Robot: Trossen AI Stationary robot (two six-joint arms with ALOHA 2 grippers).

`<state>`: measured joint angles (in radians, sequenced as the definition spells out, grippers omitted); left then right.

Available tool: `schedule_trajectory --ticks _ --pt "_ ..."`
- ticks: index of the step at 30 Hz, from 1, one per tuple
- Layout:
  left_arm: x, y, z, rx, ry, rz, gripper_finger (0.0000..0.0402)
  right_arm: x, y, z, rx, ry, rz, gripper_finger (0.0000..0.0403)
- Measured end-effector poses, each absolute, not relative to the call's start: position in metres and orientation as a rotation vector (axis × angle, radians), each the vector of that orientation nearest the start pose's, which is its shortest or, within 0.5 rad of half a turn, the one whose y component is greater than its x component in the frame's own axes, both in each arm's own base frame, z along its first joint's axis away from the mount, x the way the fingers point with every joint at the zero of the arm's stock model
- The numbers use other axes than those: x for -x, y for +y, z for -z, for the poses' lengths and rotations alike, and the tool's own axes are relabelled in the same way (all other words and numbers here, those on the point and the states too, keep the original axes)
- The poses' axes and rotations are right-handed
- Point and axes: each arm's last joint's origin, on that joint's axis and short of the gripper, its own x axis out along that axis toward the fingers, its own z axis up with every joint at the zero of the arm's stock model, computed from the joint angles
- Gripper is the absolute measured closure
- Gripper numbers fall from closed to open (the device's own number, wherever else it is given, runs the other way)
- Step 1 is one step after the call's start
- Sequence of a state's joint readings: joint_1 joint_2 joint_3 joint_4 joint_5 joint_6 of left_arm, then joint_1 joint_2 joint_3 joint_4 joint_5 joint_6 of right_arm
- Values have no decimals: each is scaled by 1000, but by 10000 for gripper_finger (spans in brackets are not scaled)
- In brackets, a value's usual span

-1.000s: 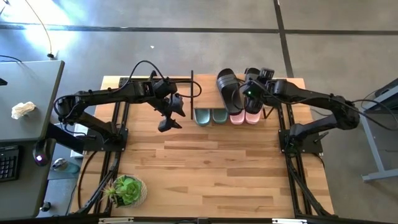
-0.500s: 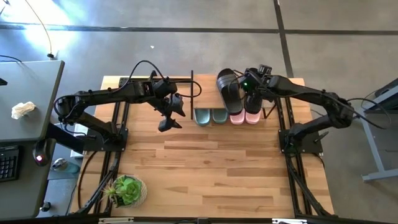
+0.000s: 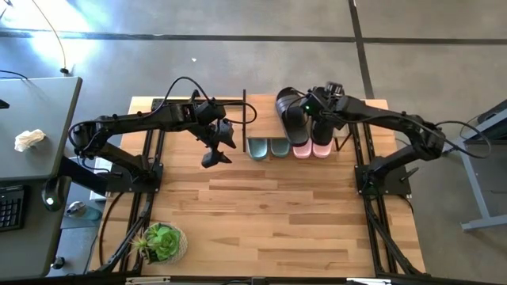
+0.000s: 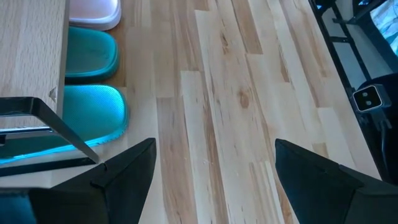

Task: Pick and place slides into the shelf
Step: Adjust the right black slide

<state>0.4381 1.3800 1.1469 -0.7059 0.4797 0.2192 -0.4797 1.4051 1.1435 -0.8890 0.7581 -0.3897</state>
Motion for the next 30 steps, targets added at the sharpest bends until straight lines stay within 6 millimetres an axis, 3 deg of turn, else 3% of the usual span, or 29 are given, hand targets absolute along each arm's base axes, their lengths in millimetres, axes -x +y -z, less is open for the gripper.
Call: schedule_trajectory --ticks 14,30 --pt "-257 106 -289 209 828 128 94 -241 -126 -280 549 1337 777 397" --pt "-257 106 -289 209 828 128 94 -241 -127 -281 559 1336 807 401"
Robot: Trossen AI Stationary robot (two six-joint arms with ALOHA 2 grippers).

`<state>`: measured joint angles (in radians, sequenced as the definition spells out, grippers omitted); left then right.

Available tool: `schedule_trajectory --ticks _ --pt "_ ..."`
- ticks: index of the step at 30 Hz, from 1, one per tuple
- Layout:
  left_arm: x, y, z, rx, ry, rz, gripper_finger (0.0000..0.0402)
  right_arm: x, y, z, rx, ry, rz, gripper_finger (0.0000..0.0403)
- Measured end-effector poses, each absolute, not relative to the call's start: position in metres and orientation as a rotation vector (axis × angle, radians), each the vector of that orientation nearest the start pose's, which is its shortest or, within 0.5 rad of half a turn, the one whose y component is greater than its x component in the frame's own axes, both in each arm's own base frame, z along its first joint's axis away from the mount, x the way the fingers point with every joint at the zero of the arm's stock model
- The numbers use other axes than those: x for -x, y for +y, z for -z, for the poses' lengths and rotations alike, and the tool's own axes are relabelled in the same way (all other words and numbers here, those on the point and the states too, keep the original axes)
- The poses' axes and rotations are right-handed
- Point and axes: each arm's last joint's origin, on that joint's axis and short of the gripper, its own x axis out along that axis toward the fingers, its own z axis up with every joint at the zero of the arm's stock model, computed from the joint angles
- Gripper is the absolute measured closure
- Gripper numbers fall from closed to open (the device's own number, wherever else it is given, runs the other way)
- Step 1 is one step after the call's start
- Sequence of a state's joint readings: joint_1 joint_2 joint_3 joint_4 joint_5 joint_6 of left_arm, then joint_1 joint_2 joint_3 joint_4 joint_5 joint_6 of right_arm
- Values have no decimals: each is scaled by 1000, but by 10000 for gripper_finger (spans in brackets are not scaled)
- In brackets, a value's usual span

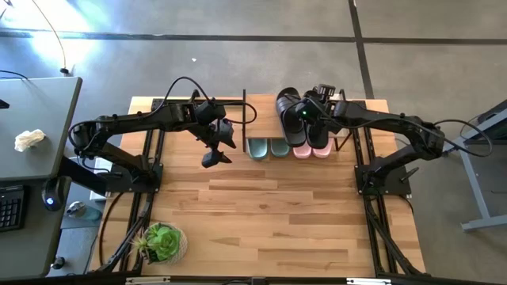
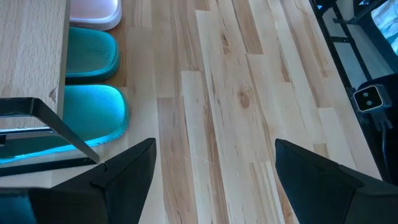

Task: Pick and place slides into the shelf
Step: Adjust the right black slide

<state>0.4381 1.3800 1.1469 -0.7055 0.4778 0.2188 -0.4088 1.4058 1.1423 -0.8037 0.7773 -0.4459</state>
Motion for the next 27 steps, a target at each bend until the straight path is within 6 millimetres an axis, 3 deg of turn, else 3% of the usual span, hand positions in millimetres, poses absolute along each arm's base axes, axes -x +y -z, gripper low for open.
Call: schedule_trajectory --ticks 10,27 --pt "-257 106 -289 209 828 128 94 -242 -126 -280 545 1328 781 394" --pt "-257 106 -289 210 830 128 94 -241 -127 -280 554 1334 786 288"
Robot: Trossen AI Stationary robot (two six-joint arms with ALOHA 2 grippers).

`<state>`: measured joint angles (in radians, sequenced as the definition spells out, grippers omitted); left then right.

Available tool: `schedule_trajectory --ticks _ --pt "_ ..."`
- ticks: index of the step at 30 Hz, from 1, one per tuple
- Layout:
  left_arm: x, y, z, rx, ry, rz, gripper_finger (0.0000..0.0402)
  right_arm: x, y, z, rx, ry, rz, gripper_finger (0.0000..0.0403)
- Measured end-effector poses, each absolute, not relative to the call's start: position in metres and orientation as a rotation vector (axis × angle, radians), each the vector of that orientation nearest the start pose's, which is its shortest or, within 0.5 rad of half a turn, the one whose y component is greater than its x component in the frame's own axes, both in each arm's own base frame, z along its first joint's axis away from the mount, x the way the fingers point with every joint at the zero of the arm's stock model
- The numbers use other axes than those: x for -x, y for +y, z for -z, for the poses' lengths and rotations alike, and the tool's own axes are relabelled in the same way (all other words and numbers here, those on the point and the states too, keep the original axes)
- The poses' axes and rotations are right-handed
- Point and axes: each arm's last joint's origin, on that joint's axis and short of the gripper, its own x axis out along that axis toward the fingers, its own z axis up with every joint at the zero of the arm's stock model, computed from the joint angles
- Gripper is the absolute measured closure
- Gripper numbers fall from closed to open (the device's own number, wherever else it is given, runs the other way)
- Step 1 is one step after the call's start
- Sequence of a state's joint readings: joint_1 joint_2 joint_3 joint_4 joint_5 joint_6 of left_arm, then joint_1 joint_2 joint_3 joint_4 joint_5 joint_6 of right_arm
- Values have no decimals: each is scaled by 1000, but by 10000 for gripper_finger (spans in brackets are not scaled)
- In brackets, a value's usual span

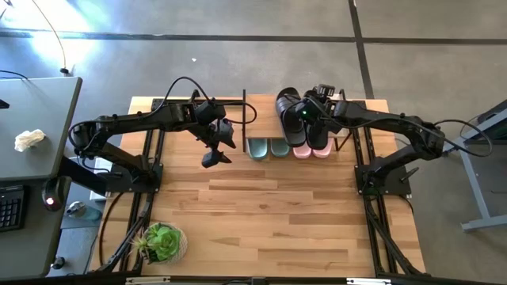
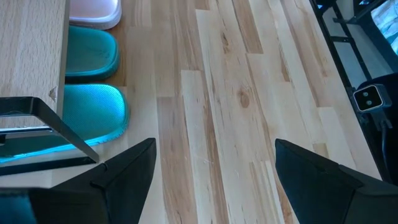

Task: Pick and place slides into the shelf
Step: Adjust the right black slide

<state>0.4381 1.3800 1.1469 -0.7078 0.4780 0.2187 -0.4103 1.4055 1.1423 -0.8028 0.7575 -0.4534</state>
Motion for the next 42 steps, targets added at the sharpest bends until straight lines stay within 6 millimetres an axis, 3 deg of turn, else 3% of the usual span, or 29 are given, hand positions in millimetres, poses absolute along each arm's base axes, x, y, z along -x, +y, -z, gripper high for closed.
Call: schedule_trajectory --ticks 8,25,42 --pt "-257 106 -289 211 831 128 94 -241 -127 -281 562 1338 798 268" --pt "-257 105 -289 226 833 122 93 -247 -115 -281 570 1309 759 267" --pt "-256 105 -289 236 837 118 94 -225 -95 -298 438 1239 757 267"
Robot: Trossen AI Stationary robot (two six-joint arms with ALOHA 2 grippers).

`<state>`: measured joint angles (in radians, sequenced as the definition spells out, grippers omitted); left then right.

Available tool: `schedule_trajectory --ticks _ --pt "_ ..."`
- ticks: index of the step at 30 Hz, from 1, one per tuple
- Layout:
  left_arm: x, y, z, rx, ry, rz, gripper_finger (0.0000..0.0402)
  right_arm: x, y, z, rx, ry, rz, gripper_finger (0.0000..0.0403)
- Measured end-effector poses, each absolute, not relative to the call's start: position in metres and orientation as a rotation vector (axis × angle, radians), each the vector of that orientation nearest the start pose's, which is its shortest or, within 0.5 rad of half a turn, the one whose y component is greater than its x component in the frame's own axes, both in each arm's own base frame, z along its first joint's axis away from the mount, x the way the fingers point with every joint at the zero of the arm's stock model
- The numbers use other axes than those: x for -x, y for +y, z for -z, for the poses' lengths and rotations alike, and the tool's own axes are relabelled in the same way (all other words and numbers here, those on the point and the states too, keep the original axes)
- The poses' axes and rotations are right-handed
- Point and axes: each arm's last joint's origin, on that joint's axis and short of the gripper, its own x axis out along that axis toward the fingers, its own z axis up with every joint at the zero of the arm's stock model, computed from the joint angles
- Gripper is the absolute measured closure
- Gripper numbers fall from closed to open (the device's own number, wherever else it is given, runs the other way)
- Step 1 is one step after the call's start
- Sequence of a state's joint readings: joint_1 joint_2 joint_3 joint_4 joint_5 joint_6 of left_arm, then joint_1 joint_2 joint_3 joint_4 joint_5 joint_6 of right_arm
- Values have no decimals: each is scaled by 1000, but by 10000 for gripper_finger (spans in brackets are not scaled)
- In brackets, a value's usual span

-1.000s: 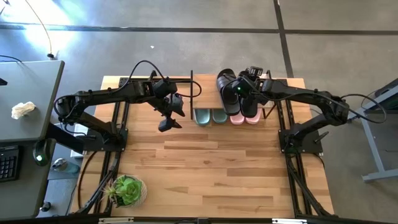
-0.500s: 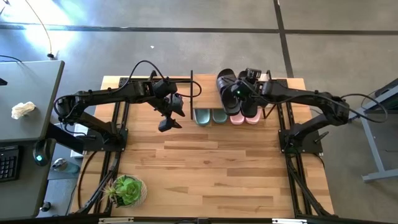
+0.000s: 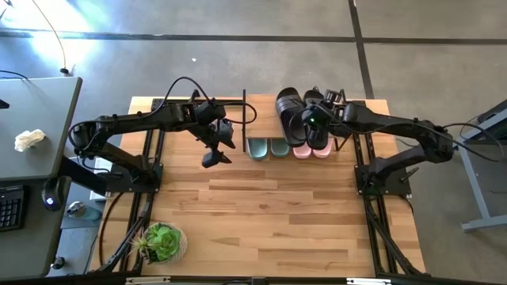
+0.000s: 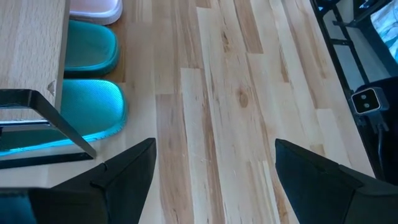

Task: Pick and place slides into the shelf
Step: Adjust the right black slide, then return to Home Position

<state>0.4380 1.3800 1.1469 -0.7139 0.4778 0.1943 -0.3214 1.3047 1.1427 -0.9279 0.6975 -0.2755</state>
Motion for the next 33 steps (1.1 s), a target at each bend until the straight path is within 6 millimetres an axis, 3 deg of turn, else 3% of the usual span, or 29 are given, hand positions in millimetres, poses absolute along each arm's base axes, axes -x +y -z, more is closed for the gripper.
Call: schedule_trajectory --ticks 13,21,29,33 --pt "-257 106 -289 286 833 94 93 -222 -52 -305 386 1147 719 267" --pt "-257 107 -289 297 850 25 94 -214 -18 -315 277 1004 688 267" --pt "-257 108 -288 326 856 -12 94 -209 12 -321 17 917 509 268" --pt "-260 108 -288 329 835 26 98 -207 28 -323 -26 896 385 288"
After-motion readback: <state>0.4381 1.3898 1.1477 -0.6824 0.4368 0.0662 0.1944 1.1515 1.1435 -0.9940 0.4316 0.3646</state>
